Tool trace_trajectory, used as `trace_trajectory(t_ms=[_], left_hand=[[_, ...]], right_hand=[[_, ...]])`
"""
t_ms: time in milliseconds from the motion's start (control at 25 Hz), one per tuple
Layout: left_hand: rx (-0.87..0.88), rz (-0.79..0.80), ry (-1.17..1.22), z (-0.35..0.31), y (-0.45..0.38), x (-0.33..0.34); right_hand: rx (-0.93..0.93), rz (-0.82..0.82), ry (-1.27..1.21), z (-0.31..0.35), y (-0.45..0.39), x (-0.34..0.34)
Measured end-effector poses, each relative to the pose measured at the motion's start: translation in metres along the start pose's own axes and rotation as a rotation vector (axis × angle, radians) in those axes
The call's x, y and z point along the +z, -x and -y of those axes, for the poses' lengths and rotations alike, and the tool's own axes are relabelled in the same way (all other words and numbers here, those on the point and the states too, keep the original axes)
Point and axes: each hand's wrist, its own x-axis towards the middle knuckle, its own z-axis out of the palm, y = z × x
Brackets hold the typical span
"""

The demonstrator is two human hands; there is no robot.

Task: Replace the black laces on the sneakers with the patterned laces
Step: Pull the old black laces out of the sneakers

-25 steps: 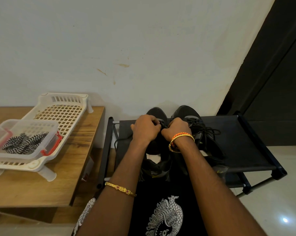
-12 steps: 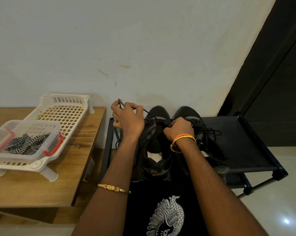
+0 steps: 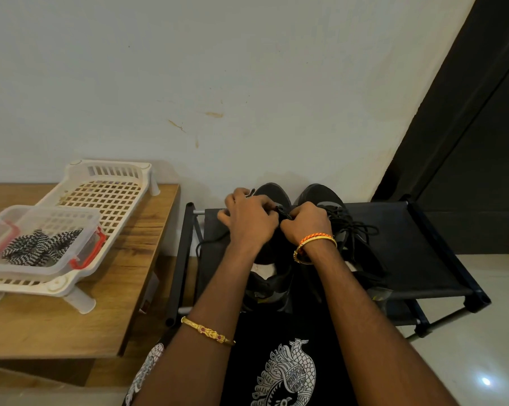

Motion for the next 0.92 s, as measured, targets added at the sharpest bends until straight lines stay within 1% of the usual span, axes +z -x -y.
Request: trace_trajectory(t_ms=[40, 120, 320, 480, 560, 640, 680, 760, 800, 840, 920], left_hand=[[0.009, 0.028, -0.037, -0.001, 0.001, 0.004], [-0.006, 0.035, -0.08, -0.003, 0.002, 0.011], [0.012, -0.054, -0.096, -0.003, 0.002, 0.015], [0.002, -0.233, 0.004, -0.002, 0.001, 0.007], [-0.054, -0.376, 0.08, 0.001, -0.002, -0.001], [-0.153, -0.503, 0.241, 0.004, -0.007, -0.011], [-0.198, -0.525, 0.371, 0.005, -0.009, -0.015], [-0.225, -0.48, 0.633, 0.008, -0.009, -0.018], [-0.204, -0.418, 0.695, 0.008, -0.009, -0.017], [-0.167, -0.339, 0.677, 0.008, -0.009, -0.014], [-0.076, -0.167, 0.516, 0.004, -0.008, -0.01]], right_hand=[[-0.003, -0.001, -0.002, -0.001, 0.0, -0.001], [-0.007, -0.01, -0.005, -0.001, 0.002, -0.001], [0.001, -0.012, 0.01, -0.002, 0.001, 0.0], [0.026, -0.023, 0.008, -0.002, 0.0, 0.002], [0.037, -0.02, 0.006, -0.003, -0.001, 0.002], [0.041, -0.02, 0.004, -0.003, -0.001, 0.001], [0.039, -0.022, 0.006, -0.004, -0.002, 0.002], [0.035, -0.022, 0.009, -0.004, -0.002, 0.002], [0.036, -0.016, 0.005, -0.004, -0.002, 0.002], [0.036, -0.008, -0.002, -0.004, -0.003, 0.002], [0.033, 0.007, -0.013, -0.005, -0.005, 0.002]])
